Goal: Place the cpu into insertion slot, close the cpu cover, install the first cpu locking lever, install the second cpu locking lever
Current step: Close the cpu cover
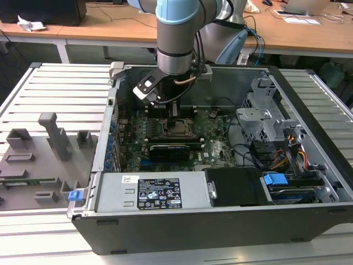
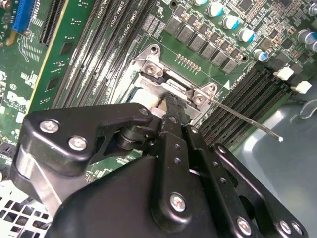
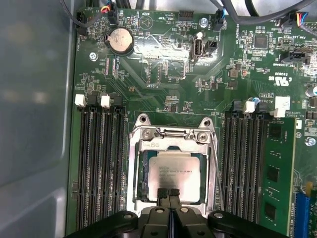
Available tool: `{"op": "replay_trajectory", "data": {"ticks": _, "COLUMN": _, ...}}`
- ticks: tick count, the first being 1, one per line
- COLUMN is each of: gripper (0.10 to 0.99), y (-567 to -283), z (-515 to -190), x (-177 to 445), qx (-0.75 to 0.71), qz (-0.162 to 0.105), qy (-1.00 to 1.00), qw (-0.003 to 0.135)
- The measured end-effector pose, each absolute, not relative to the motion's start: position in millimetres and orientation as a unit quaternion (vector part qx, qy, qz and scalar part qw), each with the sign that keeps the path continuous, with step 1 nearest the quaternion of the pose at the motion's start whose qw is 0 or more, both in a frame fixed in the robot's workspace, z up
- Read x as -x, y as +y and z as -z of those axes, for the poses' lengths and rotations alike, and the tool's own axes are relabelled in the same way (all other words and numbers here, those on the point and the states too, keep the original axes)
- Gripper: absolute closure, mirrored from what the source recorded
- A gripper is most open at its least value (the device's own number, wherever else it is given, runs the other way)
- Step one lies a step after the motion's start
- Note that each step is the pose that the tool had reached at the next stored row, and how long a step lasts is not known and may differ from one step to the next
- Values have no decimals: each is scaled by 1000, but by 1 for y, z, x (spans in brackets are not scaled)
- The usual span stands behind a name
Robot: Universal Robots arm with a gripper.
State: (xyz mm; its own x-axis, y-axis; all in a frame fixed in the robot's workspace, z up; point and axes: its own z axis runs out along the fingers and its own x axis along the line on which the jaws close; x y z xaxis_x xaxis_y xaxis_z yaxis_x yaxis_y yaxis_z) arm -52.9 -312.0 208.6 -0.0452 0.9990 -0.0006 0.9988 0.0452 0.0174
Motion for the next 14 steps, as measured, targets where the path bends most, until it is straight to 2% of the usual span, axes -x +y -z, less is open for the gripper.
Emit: {"op": "replay_trajectory", "data": {"ticks": 14, "gripper": 980, "y": -312, "z": -213, "x": 45, "qx": -691, "qz": -7, "qy": 723, "qw": 8}}
